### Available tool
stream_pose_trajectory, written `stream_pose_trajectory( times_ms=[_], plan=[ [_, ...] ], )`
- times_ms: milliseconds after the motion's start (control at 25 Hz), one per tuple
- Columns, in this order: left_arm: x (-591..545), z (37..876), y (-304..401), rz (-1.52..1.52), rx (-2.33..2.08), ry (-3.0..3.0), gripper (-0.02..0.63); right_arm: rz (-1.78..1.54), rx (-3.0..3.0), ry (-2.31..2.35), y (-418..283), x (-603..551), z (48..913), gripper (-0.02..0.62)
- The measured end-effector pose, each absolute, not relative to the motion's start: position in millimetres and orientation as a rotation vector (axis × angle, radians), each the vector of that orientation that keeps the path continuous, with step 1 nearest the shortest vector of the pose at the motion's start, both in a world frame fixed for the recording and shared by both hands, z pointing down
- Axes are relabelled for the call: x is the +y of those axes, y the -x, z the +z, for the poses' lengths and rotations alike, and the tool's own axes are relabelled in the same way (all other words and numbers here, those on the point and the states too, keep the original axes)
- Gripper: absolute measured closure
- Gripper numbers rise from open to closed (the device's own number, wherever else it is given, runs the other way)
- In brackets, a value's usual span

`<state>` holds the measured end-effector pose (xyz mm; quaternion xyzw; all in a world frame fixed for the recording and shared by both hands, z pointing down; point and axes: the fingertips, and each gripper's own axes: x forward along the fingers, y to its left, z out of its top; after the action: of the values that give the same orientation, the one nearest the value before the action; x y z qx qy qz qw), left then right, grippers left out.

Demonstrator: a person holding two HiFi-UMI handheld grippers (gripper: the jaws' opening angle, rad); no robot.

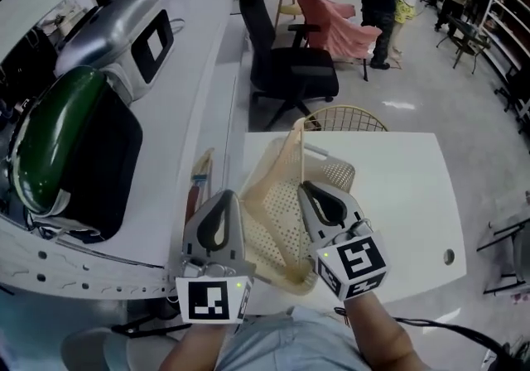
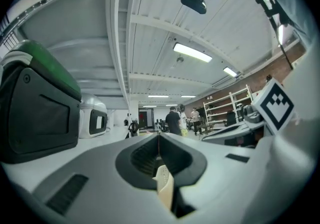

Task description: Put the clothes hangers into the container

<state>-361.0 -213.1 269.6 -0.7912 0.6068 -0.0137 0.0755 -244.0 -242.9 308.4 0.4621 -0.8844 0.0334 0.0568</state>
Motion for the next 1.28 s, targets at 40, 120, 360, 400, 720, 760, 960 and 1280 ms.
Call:
stream_pose_trajectory(
  times_ms=[40, 120, 360, 400, 720, 760, 960, 1280],
  plan=[
    [-213.3, 267.7, 360.9, -0.038, 1.828, 2.36, 0.594, 0.078, -2.683, -1.403, 240.1, -241.5, 305.7, 0.566],
    [-214.0, 264.6, 360.2, -0.03, 1.844, 2.339, 0.594, 0.032, -2.688, -1.406, 233.7, -239.0, 300.9, 0.572],
    [-215.5, 258.1, 353.8, -0.008, 1.851, 2.299, 0.594, -0.033, -2.705, -1.405, 223.5, -235.0, 295.7, 0.583],
    [-215.1, 257.1, 352.5, -0.01, 1.849, 2.293, 0.594, -0.036, -2.704, -1.407, 221.5, -234.9, 295.4, 0.583],
    [-213.1, 252.7, 356.2, -0.025, 1.865, 2.259, 0.594, -0.047, -2.707, -1.413, 212.3, -235.5, 293.9, 0.584],
    [-213.0, 252.3, 356.0, -0.024, 1.864, 2.258, 0.594, -0.051, -2.707, -1.412, 212.2, -235.4, 294.2, 0.584],
    [-211.2, 252.5, 355.4, -0.018, 1.863, 2.26, 0.594, -0.048, -2.698, -1.434, 208.7, -236.1, 295.7, 0.584],
    [-210.0, 253.6, 357.5, -0.019, 1.868, 2.26, 0.594, -0.024, -2.693, -1.462, 203.4, -237.8, 299.3, 0.584]
  ],
)
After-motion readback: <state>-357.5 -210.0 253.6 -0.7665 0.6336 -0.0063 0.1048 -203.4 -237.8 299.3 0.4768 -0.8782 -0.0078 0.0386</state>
